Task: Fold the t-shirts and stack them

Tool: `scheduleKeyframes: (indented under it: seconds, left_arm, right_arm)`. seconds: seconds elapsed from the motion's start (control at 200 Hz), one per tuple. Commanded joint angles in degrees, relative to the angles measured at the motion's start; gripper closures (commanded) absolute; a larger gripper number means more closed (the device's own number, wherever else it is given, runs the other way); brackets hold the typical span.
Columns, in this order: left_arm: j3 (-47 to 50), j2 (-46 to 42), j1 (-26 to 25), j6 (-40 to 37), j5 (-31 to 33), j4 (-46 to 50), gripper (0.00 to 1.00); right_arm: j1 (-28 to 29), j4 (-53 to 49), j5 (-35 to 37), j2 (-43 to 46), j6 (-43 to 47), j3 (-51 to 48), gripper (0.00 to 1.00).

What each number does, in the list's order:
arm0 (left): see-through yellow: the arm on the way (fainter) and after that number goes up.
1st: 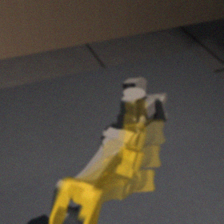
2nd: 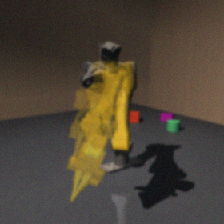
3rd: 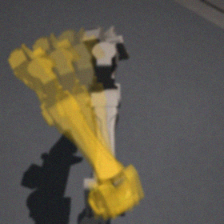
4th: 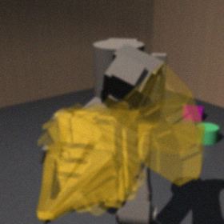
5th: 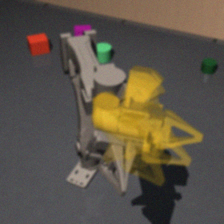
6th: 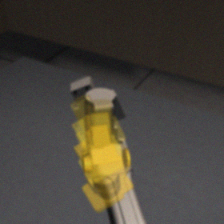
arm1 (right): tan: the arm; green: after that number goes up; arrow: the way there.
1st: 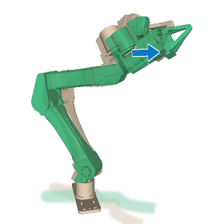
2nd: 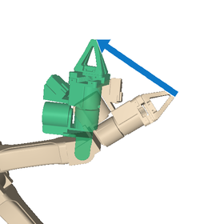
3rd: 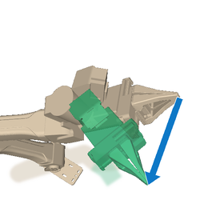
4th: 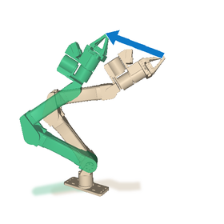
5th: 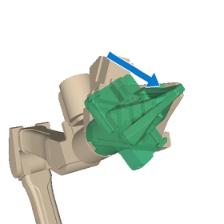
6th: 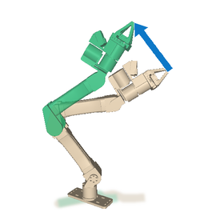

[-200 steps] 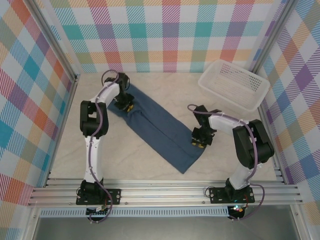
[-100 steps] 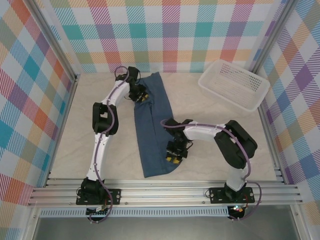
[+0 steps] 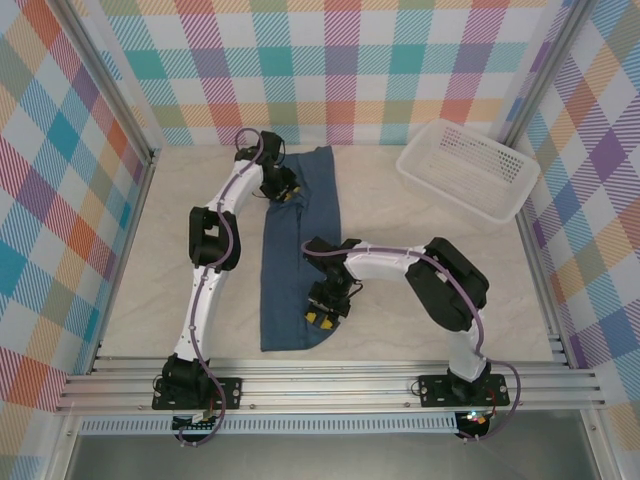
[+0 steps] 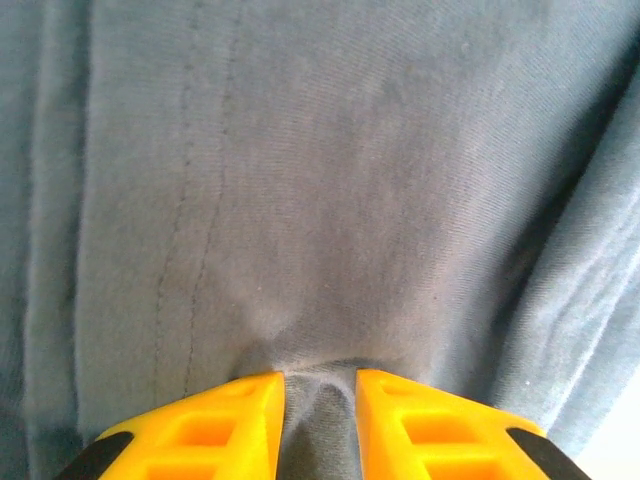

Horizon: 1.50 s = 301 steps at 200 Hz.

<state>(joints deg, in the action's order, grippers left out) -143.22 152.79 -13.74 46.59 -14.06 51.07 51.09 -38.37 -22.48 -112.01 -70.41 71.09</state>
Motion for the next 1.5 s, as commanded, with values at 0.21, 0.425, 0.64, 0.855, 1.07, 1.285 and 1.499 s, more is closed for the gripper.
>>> scheduleKeyframes:
  seconds: [0.21,0.425,0.64,0.855,1.07,1.285,1.499]
  left_arm:
    - [-0.7,-6.0,2.7,-5.1,9.3,11.1,0.71]
    - [5.0,-13.0,2.1,-6.9,10.4,8.6,0.7]
    - [31.0,-29.4,1.7,-3.7,6.9,7.2,0.72]
    - [75.2,-61.6,-4.9,-0.4,-2.0,3.6,0.7]
    - [105.5,-84.0,-18.6,14.2,-7.8,-3.7,0.61]
    - [111.5,-84.9,-23.3,20.9,-6.9,-11.2,0.56]
    - [110.0,-78.4,-28.5,23.4,-4.7,-14.9,0.58]
  right_arm:
    - [-2.4,-5.1,7.4,6.1,-1.8,-0.6,0.68]
    - [-2.5,-5.8,10.7,9.4,3.1,-0.9,0.68]
    - [-5.6,-6.1,10.4,16.1,12.7,-6.6,0.65]
    - [-9.2,-9.7,-0.4,20.6,19.8,-14.1,0.63]
    - [-8.3,-4.8,-6.6,17.5,21.0,-17.6,0.61]
    - [-7.4,-1.7,-7.5,15.2,19.2,-19.6,0.6]
    - [-5.8,-1.2,-8.0,11.2,19.4,-18.8,0.6]
